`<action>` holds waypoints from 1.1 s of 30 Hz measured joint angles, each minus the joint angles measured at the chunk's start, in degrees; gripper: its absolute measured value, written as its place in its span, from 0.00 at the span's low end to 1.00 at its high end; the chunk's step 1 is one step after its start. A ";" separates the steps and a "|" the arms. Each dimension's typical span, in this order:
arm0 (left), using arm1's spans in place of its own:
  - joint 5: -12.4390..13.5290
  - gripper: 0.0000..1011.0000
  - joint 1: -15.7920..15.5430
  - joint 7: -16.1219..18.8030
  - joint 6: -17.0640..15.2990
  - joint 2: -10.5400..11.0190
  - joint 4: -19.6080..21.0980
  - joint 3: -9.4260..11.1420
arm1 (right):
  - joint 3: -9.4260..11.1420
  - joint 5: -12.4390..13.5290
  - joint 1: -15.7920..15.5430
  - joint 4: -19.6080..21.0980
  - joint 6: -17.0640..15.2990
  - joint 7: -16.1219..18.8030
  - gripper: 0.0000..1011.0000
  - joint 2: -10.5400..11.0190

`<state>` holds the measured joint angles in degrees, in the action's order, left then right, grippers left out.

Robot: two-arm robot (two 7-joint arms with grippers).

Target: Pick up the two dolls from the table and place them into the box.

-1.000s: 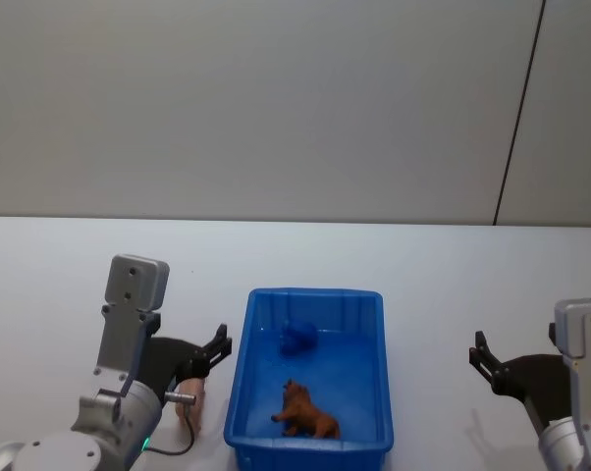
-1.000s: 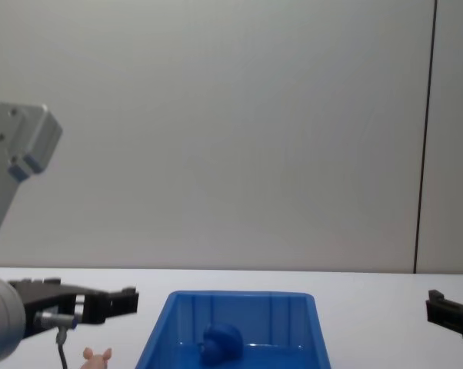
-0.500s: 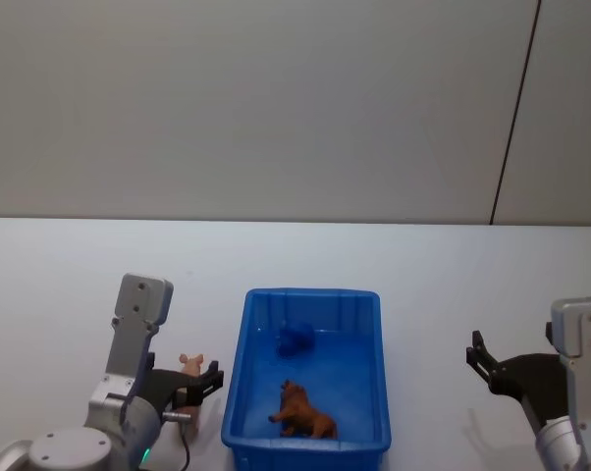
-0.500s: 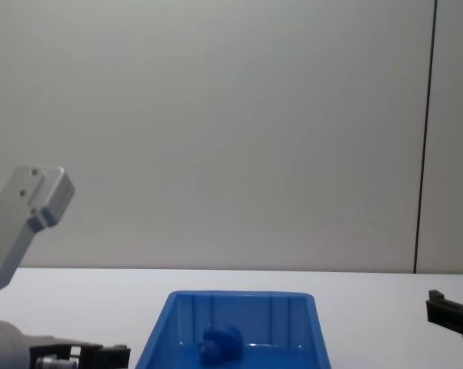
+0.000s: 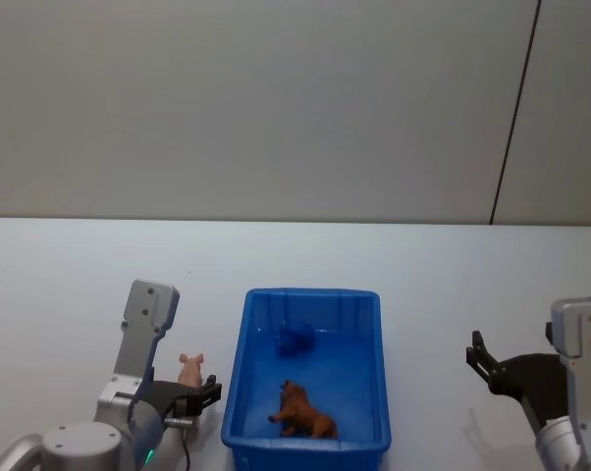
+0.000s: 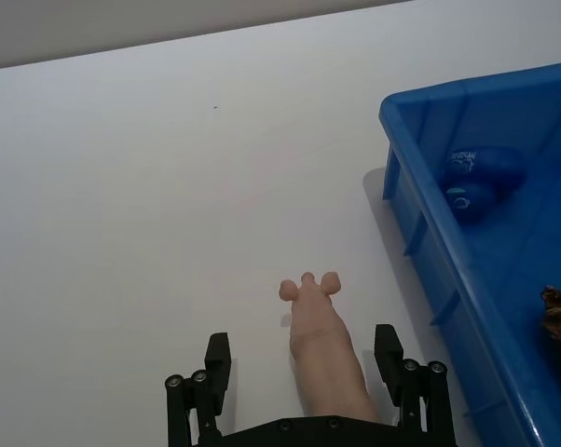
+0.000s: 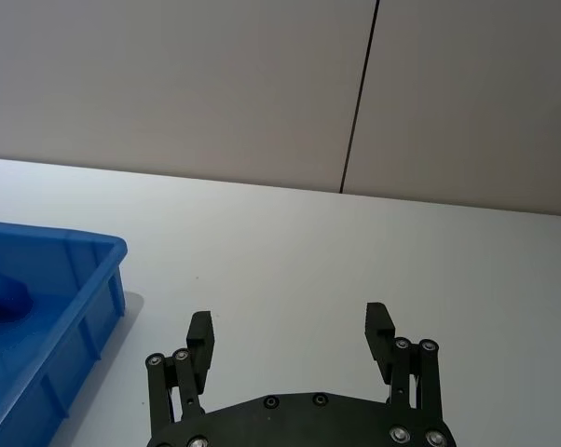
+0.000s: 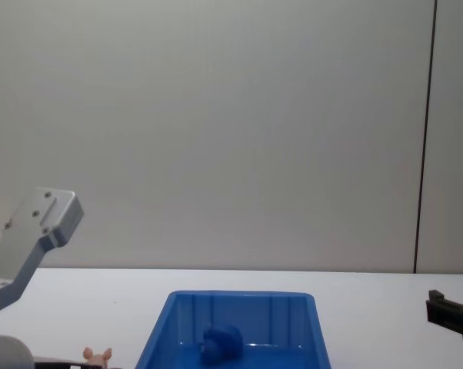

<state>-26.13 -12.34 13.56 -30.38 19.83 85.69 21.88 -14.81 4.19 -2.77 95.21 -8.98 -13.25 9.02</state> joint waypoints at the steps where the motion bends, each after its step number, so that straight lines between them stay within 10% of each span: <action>1: 0.10 0.98 -0.08 0.00 -0.17 -0.06 -0.12 -0.01 | 0.00 0.00 0.00 0.00 0.00 0.00 0.99 0.00; 16: 2.15 0.57 -0.95 -1.26 -2.47 -0.75 -1.06 -0.21 | 0.00 0.00 0.00 0.00 0.00 0.00 0.99 0.00; 33: 4.31 0.33 -0.87 -2.22 -2.22 -0.95 0.66 -0.46 | 0.00 0.01 0.00 0.00 0.00 0.00 0.99 0.00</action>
<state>-21.82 -13.21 11.33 -32.60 18.88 86.35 21.42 -14.81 4.20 -2.77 95.20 -8.98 -13.25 9.02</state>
